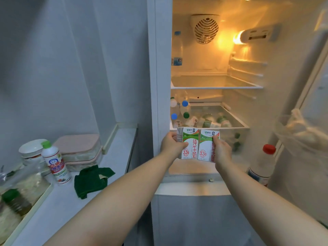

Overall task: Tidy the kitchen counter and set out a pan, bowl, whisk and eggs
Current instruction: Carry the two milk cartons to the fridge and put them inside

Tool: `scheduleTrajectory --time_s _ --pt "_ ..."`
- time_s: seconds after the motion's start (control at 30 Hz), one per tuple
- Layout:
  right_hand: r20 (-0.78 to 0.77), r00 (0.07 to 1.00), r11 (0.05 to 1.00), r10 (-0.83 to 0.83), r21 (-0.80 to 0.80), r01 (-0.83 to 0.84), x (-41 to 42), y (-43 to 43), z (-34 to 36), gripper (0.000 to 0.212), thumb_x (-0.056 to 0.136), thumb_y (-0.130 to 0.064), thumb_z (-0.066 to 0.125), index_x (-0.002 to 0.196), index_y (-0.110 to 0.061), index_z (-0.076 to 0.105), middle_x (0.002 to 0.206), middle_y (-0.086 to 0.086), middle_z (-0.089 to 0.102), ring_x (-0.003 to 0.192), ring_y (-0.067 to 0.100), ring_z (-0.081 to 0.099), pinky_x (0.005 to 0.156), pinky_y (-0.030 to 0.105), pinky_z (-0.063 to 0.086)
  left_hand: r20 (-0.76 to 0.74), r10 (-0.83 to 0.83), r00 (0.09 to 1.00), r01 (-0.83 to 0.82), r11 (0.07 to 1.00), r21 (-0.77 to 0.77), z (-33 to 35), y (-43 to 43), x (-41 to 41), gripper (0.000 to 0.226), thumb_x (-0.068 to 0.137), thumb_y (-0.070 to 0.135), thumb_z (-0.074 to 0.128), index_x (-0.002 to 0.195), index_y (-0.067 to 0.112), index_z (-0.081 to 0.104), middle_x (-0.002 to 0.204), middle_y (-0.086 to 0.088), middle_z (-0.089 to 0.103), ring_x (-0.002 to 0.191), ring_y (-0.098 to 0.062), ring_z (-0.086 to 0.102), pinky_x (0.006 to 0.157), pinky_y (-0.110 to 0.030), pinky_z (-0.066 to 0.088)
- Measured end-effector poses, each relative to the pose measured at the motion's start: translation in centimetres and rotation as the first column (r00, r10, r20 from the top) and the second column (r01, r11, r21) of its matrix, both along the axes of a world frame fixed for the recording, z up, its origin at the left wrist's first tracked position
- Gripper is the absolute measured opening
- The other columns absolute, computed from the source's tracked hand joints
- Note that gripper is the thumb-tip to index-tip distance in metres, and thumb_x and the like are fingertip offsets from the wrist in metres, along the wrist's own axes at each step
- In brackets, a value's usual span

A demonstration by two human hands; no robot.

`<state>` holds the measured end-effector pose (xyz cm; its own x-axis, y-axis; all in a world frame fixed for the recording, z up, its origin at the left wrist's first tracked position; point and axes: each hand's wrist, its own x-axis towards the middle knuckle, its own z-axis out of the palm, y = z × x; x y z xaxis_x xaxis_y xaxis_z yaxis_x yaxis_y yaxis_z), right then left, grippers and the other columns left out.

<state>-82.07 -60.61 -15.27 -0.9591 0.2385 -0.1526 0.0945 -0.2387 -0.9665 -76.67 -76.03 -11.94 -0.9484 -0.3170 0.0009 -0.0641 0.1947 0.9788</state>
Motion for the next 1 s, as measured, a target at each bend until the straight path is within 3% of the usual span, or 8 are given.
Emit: scheduleTrajectory --time_s 0.07,0.2,0.33,0.43,0.6,0.73,0.93,1.0 --pt "-0.013 0.996 0.994 -0.084 0.07 0.084 -0.7 -0.4 -0.2 0.026 0.093 -0.034 0.057 0.084 -0.011 0.056 0.089 0.011 0.067 0.073 0.024 0.061 0.074 0.038 0.051 -0.037 0.005 0.999 -0.008 0.996 -0.094 0.0 0.7 -0.7 0.034 0.08 0.005 0.071 0.103 0.016 0.049 0.098 0.001 0.057 0.093 -0.021 0.063 0.079 -0.033 0.054" --pt "-0.023 0.98 0.969 -0.197 0.149 0.198 -2.4 -1.6 -0.2 0.036 0.094 -0.036 0.054 0.107 -0.002 0.057 0.097 0.01 0.063 0.081 0.023 0.057 0.069 0.028 0.04 -0.079 0.071 0.994 -0.085 0.978 -0.189 -0.6 1.1 -3.0 0.036 0.076 0.007 0.073 0.104 0.013 0.051 0.11 -0.004 0.059 0.098 -0.023 0.062 0.079 -0.034 0.054" --pt "-0.053 0.977 0.968 -0.207 0.131 0.212 -5.9 -2.8 0.9 0.034 0.094 -0.035 0.054 0.109 -0.004 0.055 0.096 0.008 0.064 0.081 0.023 0.06 0.071 0.03 0.045 -0.113 0.08 0.99 -0.103 0.97 -0.22 -0.7 1.8 -6.2 0.041 0.079 0.005 0.07 0.113 0.012 0.05 0.12 -0.004 0.054 0.107 -0.022 0.058 0.084 -0.035 0.054" --pt "-0.076 0.973 0.955 -0.216 0.188 0.227 -9.2 -3.0 2.0 0.03 0.093 -0.033 0.056 0.109 -0.007 0.056 0.104 0.01 0.065 0.093 0.028 0.063 0.081 0.037 0.052 -0.14 0.045 0.989 -0.086 0.948 -0.305 -0.4 2.9 -8.7 0.04 0.082 0.002 0.065 0.117 0.011 0.048 0.127 -0.004 0.046 0.109 -0.023 0.055 0.085 -0.03 0.047" --pt "-0.115 0.966 0.94 -0.233 0.226 0.254 -13.6 -2.3 3.3 0.022 0.094 -0.029 0.055 0.101 -0.009 0.058 0.109 0.012 0.065 0.096 0.028 0.063 0.081 0.036 0.051 -0.138 0.187 0.973 -0.204 0.971 -0.122 0.5 3.5 -12.7 0.037 0.083 -0.002 0.06 0.116 0.01 0.047 0.129 -0.005 0.04 0.107 -0.024 0.055 0.086 -0.028 0.046" --pt "-0.083 0.975 0.962 -0.208 0.163 0.219 -16.0 -2.0 3.6 0.028 0.097 -0.029 0.051 0.114 -0.007 0.058 0.105 0.009 0.064 0.095 0.025 0.063 0.074 0.03 0.048 -0.107 0.306 0.946 -0.307 0.952 0.004 1.2 2.4 -15.3 0.035 0.088 -0.002 0.057 0.119 0.007 0.045 0.132 -0.006 0.038 0.113 -0.026 0.055 0.087 -0.031 0.049" --pt "-0.13 0.984 0.972 -0.122 0.186 0.145 -18.6 -2.7 2.5 0.024 0.099 -0.019 0.047 0.11 -0.003 0.061 0.106 0.016 0.066 0.086 0.023 0.06 0.069 0.027 0.047 -0.132 0.286 0.949 -0.286 0.958 0.017 -0.3 1.7 -17.3 0.041 0.09 -0.007 0.052 0.128 0.008 0.043 0.133 -0.005 0.039 0.121 -0.02 0.05 0.078 -0.012 0.042" --pt "-0.128 0.988 0.98 -0.09 0.166 0.111 -19.0 -2.9 1.9 0.026 0.1 -0.018 0.045 0.114 -0.003 0.06 0.109 0.016 0.065 0.087 0.023 0.06 0.073 0.03 0.046 -0.144 0.271 0.952 -0.266 0.963 0.048 -0.7 1.4 -18.0 0.043 0.09 -0.009 0.051 0.127 0.011 0.044 0.131 -0.003 0.041 0.122 -0.02 0.049 0.08 -0.015 0.047"
